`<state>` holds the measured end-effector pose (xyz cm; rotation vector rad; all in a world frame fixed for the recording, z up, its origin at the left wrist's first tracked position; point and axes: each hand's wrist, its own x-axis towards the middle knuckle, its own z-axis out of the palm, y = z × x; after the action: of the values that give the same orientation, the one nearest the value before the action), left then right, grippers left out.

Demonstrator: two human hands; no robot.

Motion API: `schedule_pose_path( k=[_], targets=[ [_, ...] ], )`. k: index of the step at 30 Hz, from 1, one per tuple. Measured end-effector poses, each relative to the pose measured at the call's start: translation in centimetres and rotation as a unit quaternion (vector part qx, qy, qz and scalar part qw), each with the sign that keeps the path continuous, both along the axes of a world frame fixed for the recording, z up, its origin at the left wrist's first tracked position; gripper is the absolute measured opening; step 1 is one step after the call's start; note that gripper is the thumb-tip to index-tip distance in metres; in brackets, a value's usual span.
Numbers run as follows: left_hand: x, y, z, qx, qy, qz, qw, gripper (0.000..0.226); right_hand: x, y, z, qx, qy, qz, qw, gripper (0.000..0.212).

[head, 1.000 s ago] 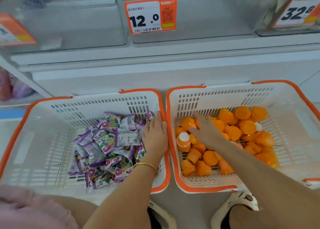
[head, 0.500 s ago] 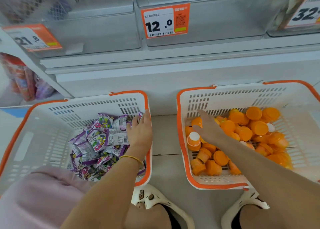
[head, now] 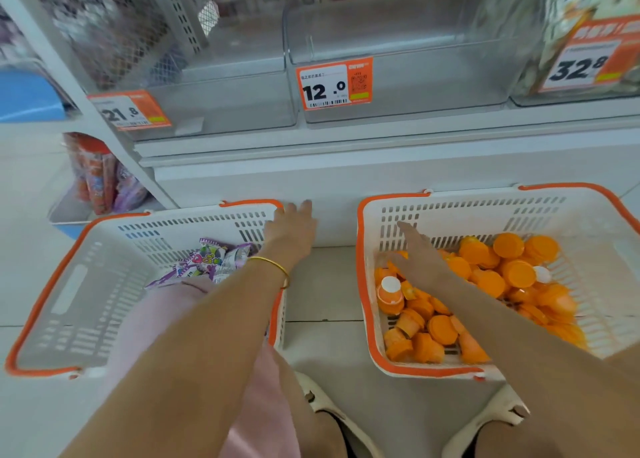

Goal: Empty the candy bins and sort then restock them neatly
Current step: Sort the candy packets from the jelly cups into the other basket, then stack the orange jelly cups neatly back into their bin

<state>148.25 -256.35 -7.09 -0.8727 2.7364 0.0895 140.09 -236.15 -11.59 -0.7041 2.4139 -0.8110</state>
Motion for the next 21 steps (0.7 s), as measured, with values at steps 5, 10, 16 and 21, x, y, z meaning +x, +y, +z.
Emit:
schedule_pose_path(
  k=[5,10,16,21],
  targets=[
    [-3.9,3.5,7.8,-0.045,0.239,-0.111,0.964,0.041,-1.0,0.5,2.9,-0.059,0.005,-0.031,0.998,0.063],
    [-7.6,2.9,11.0,-0.195,0.433,-0.141,0.869,0.034,-3.8,-0.9,8.1,-0.129,0.119,-0.068,0.982,0.057],
    [-12.1,-0.1,12.5,-0.216,0.424,-0.125,0.871,0.042,-10.1,-4.1,15.2,-0.141,0.531,-0.104,0.829,0.038],
    [-14.5,-2.1,11.1,-0.181,0.422,-0.167,0.873,0.037,-15.9,-7.0,16.1,-0.017,0.586,-0.01,0.81,0.029]
  ],
)
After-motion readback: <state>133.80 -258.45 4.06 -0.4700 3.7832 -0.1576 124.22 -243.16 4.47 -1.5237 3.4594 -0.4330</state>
